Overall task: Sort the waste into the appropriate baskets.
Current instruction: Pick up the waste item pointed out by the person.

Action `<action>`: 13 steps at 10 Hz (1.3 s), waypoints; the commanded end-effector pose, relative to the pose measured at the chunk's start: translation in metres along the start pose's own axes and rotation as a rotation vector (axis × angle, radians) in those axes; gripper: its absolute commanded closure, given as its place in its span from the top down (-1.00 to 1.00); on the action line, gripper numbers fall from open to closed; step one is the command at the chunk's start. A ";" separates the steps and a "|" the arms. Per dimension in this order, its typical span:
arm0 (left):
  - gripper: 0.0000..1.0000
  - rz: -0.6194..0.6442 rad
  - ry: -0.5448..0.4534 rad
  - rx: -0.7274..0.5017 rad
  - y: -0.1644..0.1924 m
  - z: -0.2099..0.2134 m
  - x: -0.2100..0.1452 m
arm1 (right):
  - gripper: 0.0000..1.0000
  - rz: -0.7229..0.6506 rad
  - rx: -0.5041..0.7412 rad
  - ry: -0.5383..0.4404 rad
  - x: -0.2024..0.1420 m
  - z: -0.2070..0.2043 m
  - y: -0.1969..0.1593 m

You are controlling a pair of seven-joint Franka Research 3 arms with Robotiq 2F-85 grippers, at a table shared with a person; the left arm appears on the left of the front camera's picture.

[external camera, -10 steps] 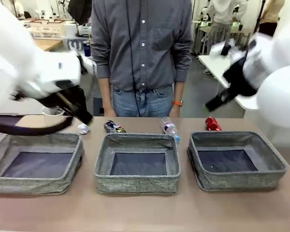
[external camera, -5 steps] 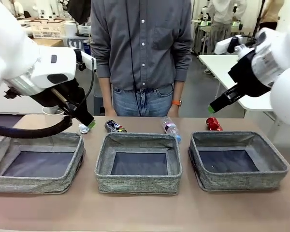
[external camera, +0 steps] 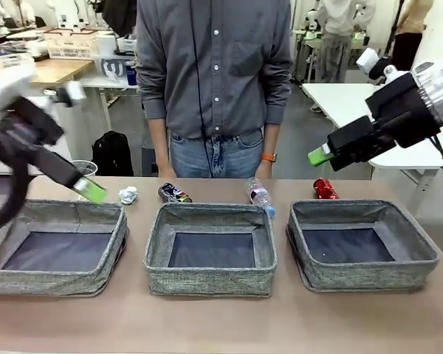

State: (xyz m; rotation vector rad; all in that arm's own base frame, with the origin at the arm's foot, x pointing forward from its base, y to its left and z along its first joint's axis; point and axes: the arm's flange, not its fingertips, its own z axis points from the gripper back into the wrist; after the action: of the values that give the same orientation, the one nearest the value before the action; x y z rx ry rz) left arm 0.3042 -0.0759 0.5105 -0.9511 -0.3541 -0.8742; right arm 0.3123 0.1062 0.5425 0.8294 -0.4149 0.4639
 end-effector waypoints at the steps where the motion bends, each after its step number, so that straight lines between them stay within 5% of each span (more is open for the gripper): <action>1: 1.00 0.100 -0.136 -0.166 0.014 0.009 -0.006 | 1.00 -0.180 0.261 0.021 0.000 0.005 -0.023; 4: 1.00 0.116 -0.261 -0.193 0.015 0.008 -0.016 | 1.00 -0.277 0.293 -0.059 -0.010 0.005 -0.051; 6: 1.00 0.199 -0.175 -0.055 0.013 -0.007 0.000 | 1.00 -0.074 0.176 -0.106 -0.010 -0.013 -0.046; 7: 1.00 0.150 -0.258 -0.199 0.026 0.017 -0.008 | 1.00 -0.286 0.308 -0.056 -0.009 0.009 -0.058; 13: 1.00 0.150 -0.258 -0.199 0.026 0.017 -0.008 | 1.00 -0.286 0.308 -0.056 -0.009 0.009 -0.058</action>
State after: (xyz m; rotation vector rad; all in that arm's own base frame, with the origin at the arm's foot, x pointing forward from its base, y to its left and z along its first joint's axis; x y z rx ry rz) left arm 0.3184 -0.0472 0.5007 -1.2442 -0.3906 -0.6379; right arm 0.3317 0.0591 0.5032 1.1665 -0.2740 0.2539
